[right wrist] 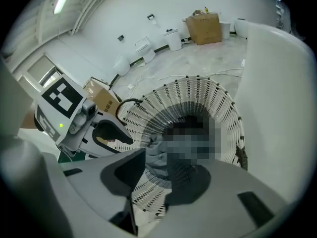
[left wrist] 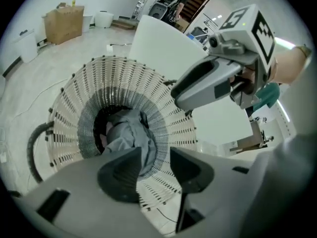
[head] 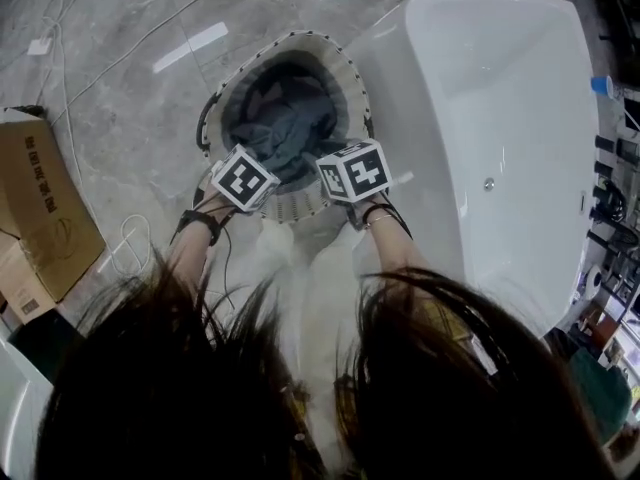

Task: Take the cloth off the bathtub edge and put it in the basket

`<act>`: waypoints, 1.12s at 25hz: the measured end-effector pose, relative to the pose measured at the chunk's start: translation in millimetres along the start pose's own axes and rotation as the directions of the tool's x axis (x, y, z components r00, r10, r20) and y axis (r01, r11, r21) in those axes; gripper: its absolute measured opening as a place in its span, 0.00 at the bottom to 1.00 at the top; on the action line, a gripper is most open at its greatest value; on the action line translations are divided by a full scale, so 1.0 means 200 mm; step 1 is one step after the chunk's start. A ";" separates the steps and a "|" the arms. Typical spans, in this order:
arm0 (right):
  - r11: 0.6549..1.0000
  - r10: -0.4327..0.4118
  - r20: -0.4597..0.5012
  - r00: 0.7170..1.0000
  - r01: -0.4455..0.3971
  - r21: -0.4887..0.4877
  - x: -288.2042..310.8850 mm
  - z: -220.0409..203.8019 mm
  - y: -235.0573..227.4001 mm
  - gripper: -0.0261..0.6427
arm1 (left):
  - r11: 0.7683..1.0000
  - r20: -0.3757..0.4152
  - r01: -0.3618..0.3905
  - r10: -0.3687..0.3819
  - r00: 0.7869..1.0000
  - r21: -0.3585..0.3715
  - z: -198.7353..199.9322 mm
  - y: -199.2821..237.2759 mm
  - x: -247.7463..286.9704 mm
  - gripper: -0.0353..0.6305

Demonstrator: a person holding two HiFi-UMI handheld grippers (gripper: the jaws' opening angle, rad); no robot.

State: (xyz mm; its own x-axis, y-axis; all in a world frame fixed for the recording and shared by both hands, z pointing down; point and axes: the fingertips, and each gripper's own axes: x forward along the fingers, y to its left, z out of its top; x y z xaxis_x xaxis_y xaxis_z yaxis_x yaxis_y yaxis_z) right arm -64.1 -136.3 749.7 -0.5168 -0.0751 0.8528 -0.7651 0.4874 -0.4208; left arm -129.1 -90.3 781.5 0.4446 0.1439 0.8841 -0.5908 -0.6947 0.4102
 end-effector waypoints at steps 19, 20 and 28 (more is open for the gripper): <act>0.995 0.054 0.223 0.973 -0.034 -0.094 -0.66 0.34 0.45 0.22 | 0.998 0.214 -0.005 -0.008 0.977 0.057 0.29 -0.31 -0.66 0.30; 0.995 0.054 0.253 0.966 -0.031 -0.094 -0.73 0.38 0.48 0.22 | 0.999 0.246 -0.005 -0.008 0.969 0.054 0.32 -0.34 -0.73 0.29; 0.987 0.053 0.514 0.856 0.034 -0.158 -1.42 0.63 0.84 0.19 | 0.996 0.505 0.000 -0.043 0.862 0.086 0.54 -0.61 -1.46 0.20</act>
State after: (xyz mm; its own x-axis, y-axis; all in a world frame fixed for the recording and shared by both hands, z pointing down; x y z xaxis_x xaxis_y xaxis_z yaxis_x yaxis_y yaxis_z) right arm -94.0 -143.6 398.3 -0.6804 -0.4859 0.5486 -0.7118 0.6162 -0.3371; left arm -113.3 -123.5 448.3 0.7489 -0.2020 0.6311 -0.5311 -0.7525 0.3894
